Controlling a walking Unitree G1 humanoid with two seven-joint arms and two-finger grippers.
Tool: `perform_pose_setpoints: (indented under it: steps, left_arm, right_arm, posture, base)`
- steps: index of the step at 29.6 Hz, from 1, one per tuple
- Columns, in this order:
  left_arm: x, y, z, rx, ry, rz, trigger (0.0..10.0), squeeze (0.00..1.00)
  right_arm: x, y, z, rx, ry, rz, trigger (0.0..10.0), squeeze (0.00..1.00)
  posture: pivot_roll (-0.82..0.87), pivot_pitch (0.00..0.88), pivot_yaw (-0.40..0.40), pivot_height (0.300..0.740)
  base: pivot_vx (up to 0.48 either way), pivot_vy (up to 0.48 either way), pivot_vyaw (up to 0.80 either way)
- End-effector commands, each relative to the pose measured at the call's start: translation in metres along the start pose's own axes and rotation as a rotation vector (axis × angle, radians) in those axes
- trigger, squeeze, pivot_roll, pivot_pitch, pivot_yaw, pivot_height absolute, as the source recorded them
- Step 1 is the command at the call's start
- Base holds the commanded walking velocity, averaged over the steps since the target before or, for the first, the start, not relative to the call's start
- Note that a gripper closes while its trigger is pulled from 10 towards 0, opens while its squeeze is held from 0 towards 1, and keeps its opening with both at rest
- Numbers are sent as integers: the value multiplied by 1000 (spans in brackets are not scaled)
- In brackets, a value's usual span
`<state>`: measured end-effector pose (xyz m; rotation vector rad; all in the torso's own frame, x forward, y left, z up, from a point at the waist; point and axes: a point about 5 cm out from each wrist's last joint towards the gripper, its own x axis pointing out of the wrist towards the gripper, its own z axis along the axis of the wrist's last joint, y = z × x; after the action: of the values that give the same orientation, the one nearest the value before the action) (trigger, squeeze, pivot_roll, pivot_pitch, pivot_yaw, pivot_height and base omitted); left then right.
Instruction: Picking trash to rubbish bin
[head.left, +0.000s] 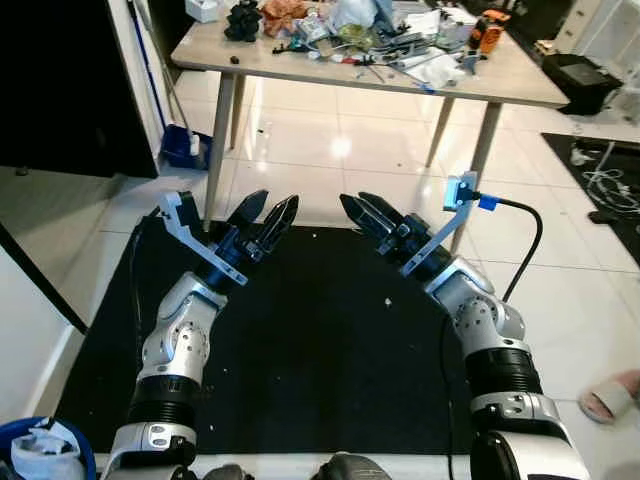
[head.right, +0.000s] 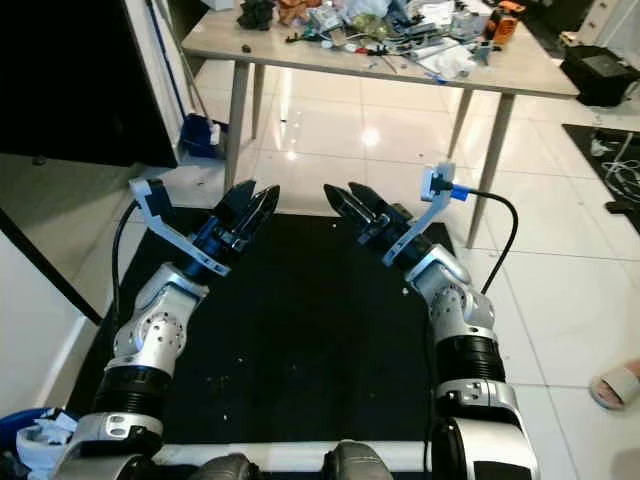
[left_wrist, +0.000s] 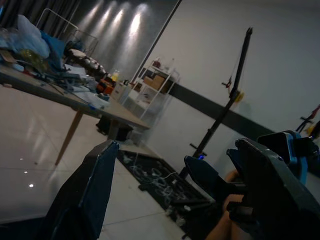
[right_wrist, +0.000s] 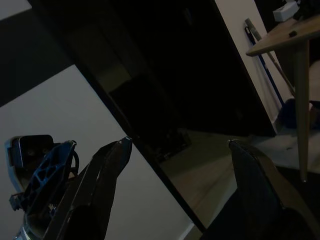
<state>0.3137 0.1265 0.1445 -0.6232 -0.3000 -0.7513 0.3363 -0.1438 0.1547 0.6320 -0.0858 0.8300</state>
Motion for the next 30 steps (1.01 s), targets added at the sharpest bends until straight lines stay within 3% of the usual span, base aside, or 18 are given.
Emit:
perform_pose_setpoints:
  steps: [1,7,15,30]
  left_arm:
    - [2,-3,-2,4,10,-17,10000,0]
    - [2,-3,-2,4,10,-19,10000,0]
    - [2,-3,-2,5,10,-20,10000,0]
    - [2,-4,-1,6,10,-23,10000,0]
  right_arm:
    - [-4,-4,2,0,-5,-24,10000,0]
    - [-4,-4,1,0,11,-28,10000,0]
    - [-4,-5,1,10,5,-26,10000,0]
    - [-3,-4,2,11,2,-24,10000,0]
  posture:
    - [-54,0,-66,740]
    - [-55,0,-65,740]
    - [-55,0,-65,740]
    - [-56,0,-64,740]
  base:
    - [337,0,0]
    - [336,0,0]
    - [335,0,-767]
    - [337,0,0]
